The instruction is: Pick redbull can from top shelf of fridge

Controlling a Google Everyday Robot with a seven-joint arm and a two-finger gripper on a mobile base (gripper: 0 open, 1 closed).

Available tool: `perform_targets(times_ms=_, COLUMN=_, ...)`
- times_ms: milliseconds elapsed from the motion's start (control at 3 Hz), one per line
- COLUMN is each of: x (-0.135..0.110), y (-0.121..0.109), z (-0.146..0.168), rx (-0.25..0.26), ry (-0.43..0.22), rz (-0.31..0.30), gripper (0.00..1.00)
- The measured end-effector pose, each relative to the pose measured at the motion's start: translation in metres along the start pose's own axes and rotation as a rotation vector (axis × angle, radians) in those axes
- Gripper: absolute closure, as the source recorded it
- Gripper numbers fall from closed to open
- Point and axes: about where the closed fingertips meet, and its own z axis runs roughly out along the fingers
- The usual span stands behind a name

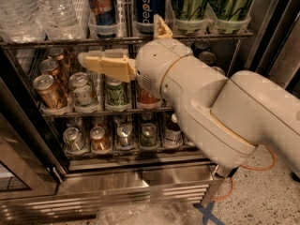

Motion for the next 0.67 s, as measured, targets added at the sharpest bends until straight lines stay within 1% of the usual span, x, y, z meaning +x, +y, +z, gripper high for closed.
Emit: perform_targets(times_ms=667, x=0.0000, y=0.0001, z=0.0000, rx=0.000, ry=0.000, rz=0.000, gripper=0.37)
